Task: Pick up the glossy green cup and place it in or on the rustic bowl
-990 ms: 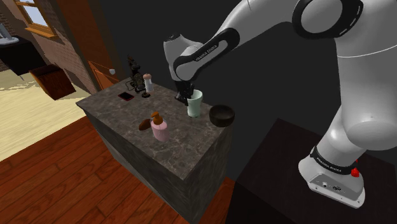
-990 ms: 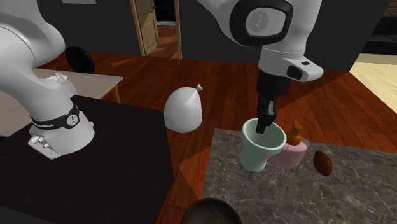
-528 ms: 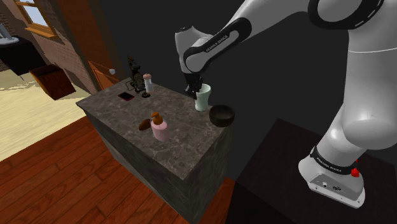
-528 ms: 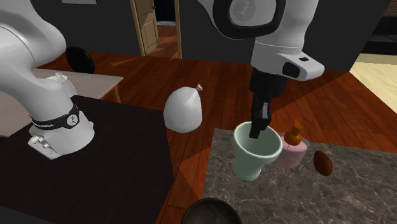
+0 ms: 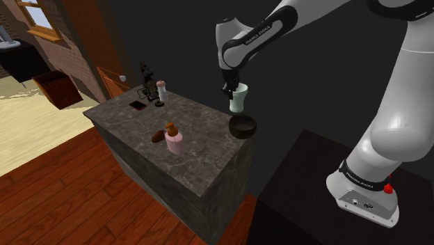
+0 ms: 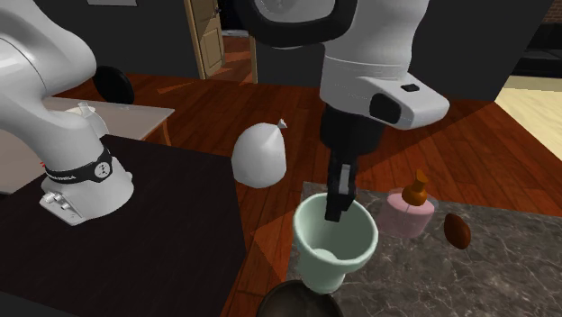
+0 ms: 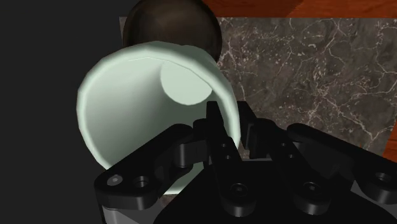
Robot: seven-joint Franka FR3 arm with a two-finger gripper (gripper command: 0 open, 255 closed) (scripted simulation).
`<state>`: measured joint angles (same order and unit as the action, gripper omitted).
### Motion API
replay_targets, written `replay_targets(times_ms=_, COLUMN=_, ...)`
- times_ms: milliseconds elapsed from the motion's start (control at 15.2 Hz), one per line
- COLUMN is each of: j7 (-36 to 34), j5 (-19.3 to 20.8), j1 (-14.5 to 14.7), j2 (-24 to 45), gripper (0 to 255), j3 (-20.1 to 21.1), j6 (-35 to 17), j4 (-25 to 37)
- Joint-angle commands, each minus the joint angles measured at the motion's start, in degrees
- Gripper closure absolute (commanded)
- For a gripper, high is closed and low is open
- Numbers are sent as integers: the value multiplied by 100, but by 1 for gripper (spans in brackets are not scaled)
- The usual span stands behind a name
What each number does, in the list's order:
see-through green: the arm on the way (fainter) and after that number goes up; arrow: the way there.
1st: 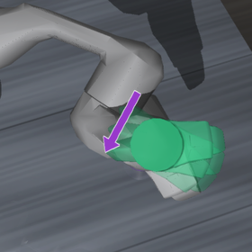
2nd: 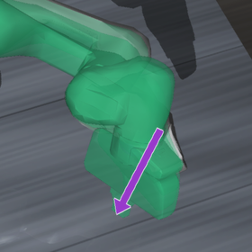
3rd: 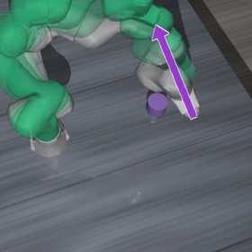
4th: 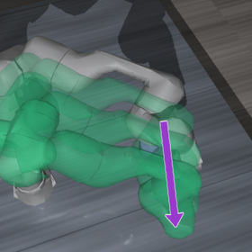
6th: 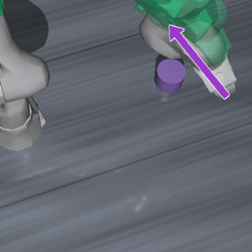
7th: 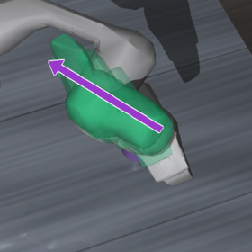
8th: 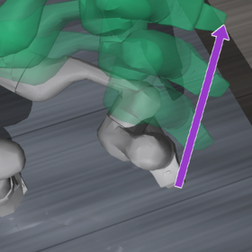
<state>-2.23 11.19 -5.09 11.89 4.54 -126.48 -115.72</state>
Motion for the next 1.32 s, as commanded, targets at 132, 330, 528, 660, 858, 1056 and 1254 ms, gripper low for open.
replay_targets(times_ms=132, j7=527, j5=-64, j1=-306, j2=-434, gripper=255, j3=-187, j6=-62, j4=-414)
replay_targets(times_ms=330, j7=482, j5=-27, j1=-304, j2=-310, gripper=255, j3=-197, j6=-270, j4=-502)
replay_targets(times_ms=528, j7=434, j5=13, j1=-303, j2=-176, gripper=255, j3=-206, j6=-477, j4=-578)
replay_targets(times_ms=660, j7=401, j5=41, j1=-302, j2=-82, gripper=255, j3=-213, j6=-613, j4=-623)
replay_targets(times_ms=858, j7=350, j5=86, j1=-299, j2=66, gripper=255, j3=-225, j6=-815, j4=-680)
replay_targets(times_ms=1056, j7=296, j5=134, j1=-294, j2=223, gripper=255, j3=-240, j6=-1015, j4=-726)
replay_targets(times_ms=1254, j7=241, j5=184, j1=-287, j2=388, gripper=255, j3=-258, j6=-1211, j4=-761)
